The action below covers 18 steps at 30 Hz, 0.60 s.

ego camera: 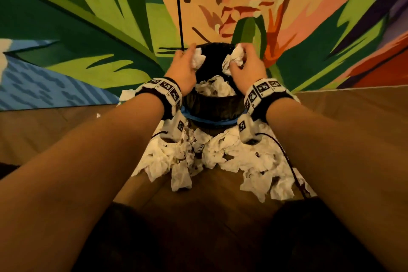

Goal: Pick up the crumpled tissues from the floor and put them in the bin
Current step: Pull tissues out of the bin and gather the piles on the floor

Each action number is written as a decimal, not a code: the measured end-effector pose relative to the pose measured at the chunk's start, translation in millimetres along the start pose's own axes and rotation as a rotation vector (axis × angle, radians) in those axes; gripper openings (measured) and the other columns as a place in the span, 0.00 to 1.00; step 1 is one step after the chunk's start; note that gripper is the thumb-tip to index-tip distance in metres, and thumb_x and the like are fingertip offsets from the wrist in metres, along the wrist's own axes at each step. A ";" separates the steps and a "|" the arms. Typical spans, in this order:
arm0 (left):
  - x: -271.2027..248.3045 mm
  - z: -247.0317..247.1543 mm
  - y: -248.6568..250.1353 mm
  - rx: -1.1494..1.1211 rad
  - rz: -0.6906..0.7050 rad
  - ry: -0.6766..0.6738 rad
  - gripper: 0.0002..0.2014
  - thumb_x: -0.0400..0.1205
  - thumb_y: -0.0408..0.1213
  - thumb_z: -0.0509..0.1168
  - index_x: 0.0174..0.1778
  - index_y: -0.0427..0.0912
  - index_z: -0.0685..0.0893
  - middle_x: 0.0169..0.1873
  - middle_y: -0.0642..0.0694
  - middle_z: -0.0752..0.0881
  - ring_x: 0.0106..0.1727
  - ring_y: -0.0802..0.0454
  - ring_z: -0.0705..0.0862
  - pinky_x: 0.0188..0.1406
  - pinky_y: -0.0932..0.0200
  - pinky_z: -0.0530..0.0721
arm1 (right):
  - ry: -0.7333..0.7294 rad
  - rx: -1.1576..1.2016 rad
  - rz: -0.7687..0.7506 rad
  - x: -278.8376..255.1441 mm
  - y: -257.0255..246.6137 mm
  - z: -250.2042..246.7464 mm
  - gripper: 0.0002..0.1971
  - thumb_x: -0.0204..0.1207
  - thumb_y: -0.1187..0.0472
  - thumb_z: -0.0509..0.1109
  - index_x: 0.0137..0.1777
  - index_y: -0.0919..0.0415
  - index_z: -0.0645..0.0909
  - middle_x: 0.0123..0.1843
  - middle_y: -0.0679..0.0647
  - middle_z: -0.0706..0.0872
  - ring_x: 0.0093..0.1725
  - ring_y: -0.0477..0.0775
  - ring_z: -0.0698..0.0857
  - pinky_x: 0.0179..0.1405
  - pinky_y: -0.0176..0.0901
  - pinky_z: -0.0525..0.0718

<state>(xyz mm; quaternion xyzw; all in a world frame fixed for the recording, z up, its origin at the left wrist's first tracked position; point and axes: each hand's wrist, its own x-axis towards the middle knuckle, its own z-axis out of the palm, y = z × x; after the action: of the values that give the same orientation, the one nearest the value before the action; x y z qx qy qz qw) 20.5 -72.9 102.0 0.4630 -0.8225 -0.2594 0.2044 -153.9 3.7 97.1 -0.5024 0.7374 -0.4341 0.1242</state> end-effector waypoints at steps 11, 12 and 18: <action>14.1 7.5 2.7 -0.016 0.075 0.091 0.38 0.78 0.28 0.67 0.83 0.50 0.63 0.80 0.45 0.66 0.79 0.46 0.68 0.78 0.53 0.67 | 0.027 -0.107 -0.014 11.6 -3.1 19.2 0.21 0.80 0.53 0.69 0.73 0.52 0.75 0.59 0.52 0.83 0.56 0.53 0.83 0.59 0.44 0.81; 14.6 7.3 1.3 -0.031 0.084 0.092 0.37 0.77 0.26 0.67 0.82 0.49 0.64 0.79 0.45 0.67 0.78 0.47 0.68 0.77 0.57 0.65 | 0.044 -0.104 -0.021 13.1 -1.9 17.9 0.18 0.79 0.56 0.68 0.69 0.53 0.78 0.56 0.52 0.83 0.52 0.52 0.83 0.58 0.47 0.82; 14.2 2.0 -6.0 -0.081 0.091 0.177 0.30 0.76 0.30 0.71 0.74 0.51 0.75 0.71 0.47 0.75 0.73 0.48 0.74 0.77 0.52 0.70 | 0.146 0.023 0.055 16.8 8.3 7.0 0.10 0.76 0.64 0.66 0.55 0.55 0.82 0.46 0.49 0.83 0.40 0.47 0.82 0.49 0.44 0.85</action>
<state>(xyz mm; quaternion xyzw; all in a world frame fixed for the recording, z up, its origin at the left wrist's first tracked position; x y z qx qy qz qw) 16.4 -87.4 98.1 0.4375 -0.8103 -0.2410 0.3064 -162.7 -13.2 90.8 -0.4473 0.7531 -0.4743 0.0875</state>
